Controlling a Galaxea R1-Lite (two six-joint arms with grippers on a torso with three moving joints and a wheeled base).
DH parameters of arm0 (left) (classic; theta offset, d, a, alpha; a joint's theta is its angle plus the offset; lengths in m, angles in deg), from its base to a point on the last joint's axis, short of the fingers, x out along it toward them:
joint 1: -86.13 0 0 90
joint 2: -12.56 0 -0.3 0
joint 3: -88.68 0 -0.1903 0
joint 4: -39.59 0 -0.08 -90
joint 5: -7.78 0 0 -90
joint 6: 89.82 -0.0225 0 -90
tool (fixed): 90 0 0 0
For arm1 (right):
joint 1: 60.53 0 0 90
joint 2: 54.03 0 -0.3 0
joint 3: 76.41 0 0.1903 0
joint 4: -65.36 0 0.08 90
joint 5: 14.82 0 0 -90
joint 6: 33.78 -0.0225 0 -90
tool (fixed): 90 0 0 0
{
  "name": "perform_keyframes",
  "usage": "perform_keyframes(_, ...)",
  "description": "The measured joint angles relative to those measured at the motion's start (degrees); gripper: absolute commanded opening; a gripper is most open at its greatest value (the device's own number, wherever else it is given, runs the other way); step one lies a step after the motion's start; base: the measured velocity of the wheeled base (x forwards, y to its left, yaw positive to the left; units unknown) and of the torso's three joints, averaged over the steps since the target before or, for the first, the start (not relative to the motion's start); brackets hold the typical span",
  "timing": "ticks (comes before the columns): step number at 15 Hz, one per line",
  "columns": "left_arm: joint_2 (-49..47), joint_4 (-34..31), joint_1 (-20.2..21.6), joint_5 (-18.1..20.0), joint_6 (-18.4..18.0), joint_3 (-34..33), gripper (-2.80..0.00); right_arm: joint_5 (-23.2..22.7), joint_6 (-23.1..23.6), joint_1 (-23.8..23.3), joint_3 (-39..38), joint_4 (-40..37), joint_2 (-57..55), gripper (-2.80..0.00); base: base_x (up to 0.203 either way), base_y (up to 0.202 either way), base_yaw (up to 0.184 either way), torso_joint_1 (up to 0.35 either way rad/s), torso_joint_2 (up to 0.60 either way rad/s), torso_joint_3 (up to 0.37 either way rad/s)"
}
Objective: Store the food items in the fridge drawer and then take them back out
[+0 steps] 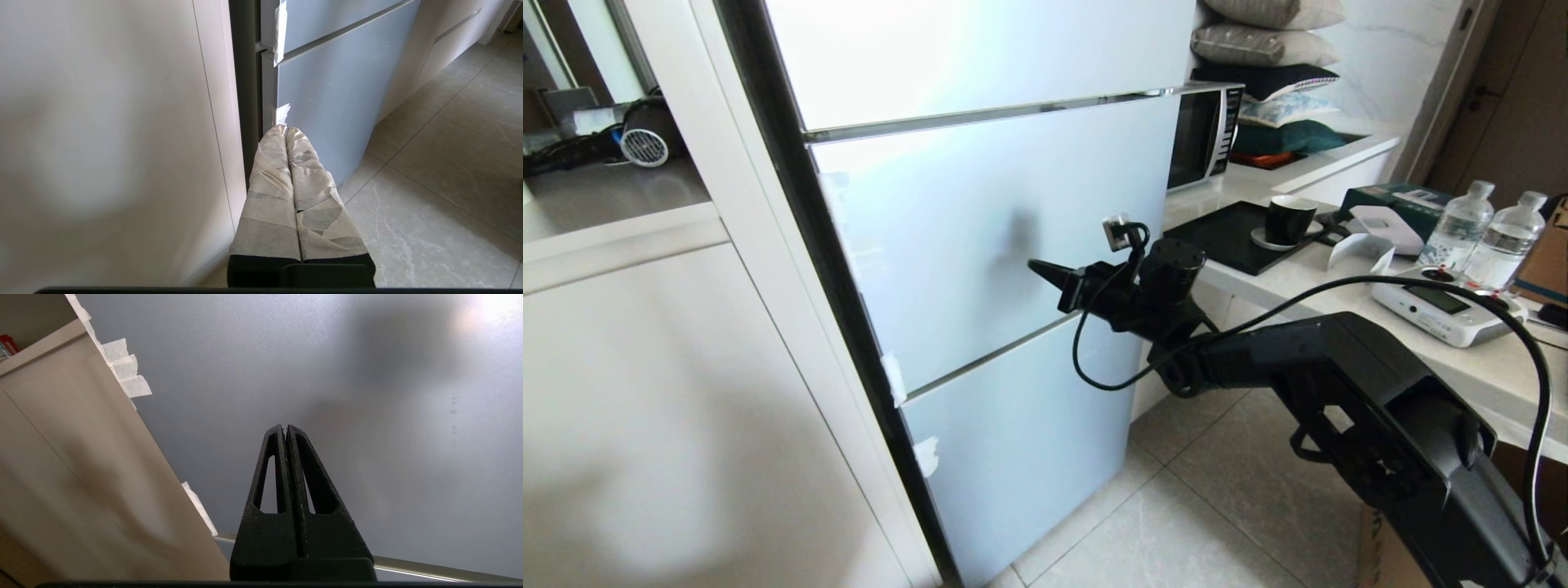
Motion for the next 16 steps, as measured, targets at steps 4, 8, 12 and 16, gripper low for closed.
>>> perform_keyframes(4, 0.0, -0.01, 0.0, -0.01, 0.01, 0.0, -2.8, 1.34, 0.58, 0.34, -1.55, 2.68, 0.38, -2.8, 0.0, 0.0, 0.0, 0.0, 0.0, 0.0)
perform_keyframes(8, 0.0, 0.0, 0.02, -0.01, 0.0, 0.0, -2.8, 3.25, 3.29, 0.67, -18.15, 3.32, 11.09, -2.8, 0.0, 0.0, 0.0, 0.0, 0.0, 0.0)
perform_keyframes(12, 0.0, 0.0, 0.0, -0.01, 0.0, 0.0, -2.8, 7.61, 12.37, 0.94, -45.96, -0.45, 36.22, -2.8, 0.0, 0.0, 0.0, 0.0, 0.0, 0.0)
perform_keyframes(16, 0.0, -0.01, 0.0, -0.01, 0.01, 0.0, -2.8, 21.54, 22.4, -1.94, -73.21, -11.89, 67.8, -2.8, 0.0, 0.0, 0.0, 0.0, 0.0, 0.0)
